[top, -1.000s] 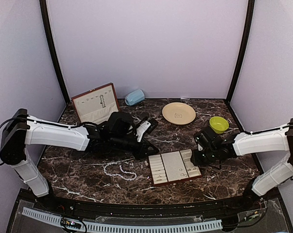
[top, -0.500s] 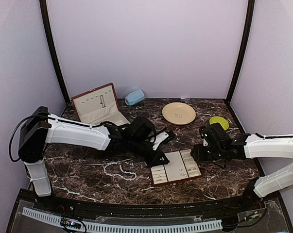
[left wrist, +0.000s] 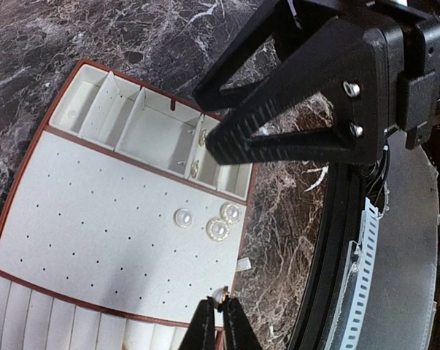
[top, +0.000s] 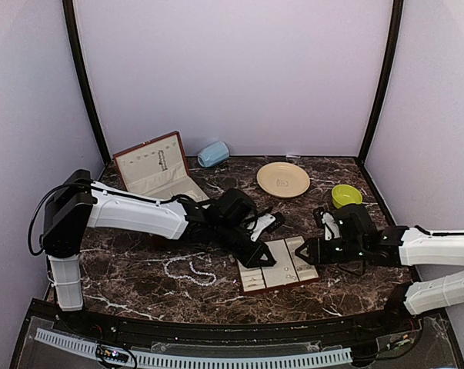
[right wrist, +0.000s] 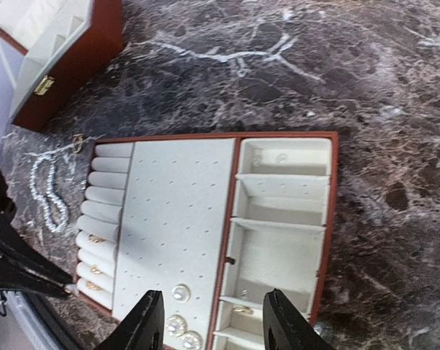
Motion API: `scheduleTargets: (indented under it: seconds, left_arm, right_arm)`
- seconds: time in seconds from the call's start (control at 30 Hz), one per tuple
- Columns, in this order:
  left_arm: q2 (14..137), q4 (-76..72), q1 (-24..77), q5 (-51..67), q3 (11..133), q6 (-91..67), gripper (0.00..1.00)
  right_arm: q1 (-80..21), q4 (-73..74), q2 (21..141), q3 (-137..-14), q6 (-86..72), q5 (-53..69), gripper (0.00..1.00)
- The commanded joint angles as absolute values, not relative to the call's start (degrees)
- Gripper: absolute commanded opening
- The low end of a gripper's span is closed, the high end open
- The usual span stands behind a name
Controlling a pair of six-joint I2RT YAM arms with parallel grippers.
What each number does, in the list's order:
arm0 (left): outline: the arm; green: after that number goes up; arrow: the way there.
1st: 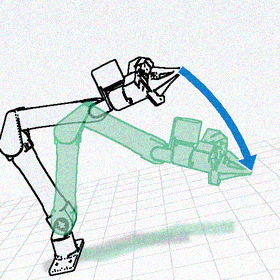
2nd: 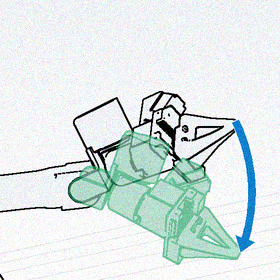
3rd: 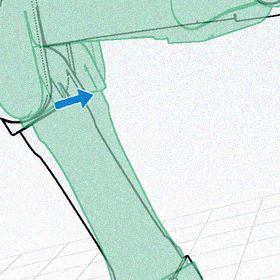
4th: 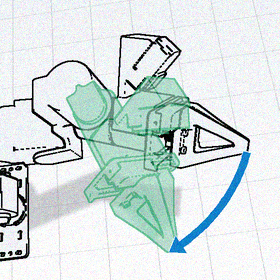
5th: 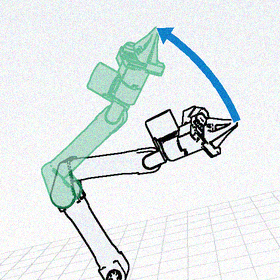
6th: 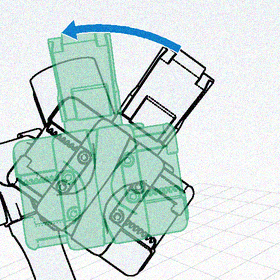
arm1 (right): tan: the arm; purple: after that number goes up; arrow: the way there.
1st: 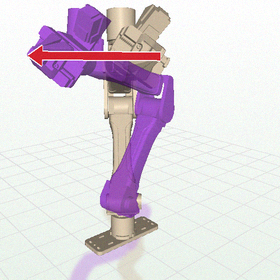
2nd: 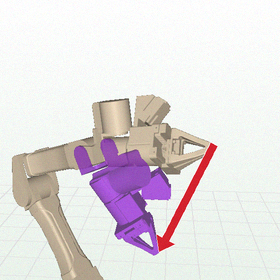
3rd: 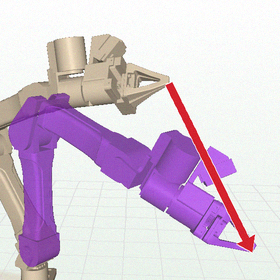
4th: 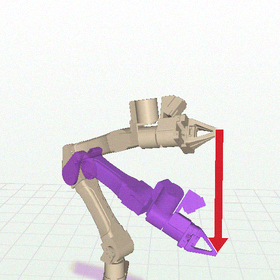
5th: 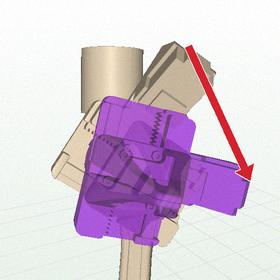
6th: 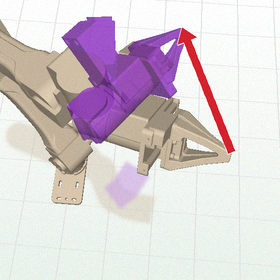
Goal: Organize the mixed jewelry
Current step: Pass from the left arm to the right
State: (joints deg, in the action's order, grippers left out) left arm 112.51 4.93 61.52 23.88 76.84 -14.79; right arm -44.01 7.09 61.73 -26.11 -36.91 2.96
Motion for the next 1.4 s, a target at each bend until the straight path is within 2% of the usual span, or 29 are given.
scheduleTargets:
  seconds: [0.0, 0.2, 0.47, 0.97, 1.13, 1.37]
  left_arm:
    - [113.10, 3.65, 61.70, 25.69, 77.77, -17.71, 0.07]
    - [113.85, 5.19, 61.59, 26.54, 80.09, -19.81, 0.07]
    - [113.56, -4.25, 59.57, 37.86, 76.11, -29.70, 0.07]
    - [113.53, -9.35, 57.99, 40.47, 73.26, -34.49, 0.07]
    - [113.50, -6.99, 57.77, 37.02, 73.48, -34.07, 0.07]
    - [110.99, 1.46, 58.13, 17.71, 74.27, -32.20, 0.05]
  right_arm:
    - [-44.38, -2.69, 59.95, -23.22, -38.84, 12.05, 0.46]
    - [-44.38, -4.03, 62.90, -23.69, -40.98, 12.44, 0.44]
    - [-44.38, -5.09, 63.89, -23.77, -44.58, 12.41, 0.43]
    - [-44.31, -11.08, 59.60, -21.18, -45.96, 18.18, 0.34]
    - [-44.34, -11.81, 60.29, -21.73, -45.48, 19.59, 0.32]
    - [-44.76, -6.14, 61.09, -24.13, -45.73, 13.58, 0.27]
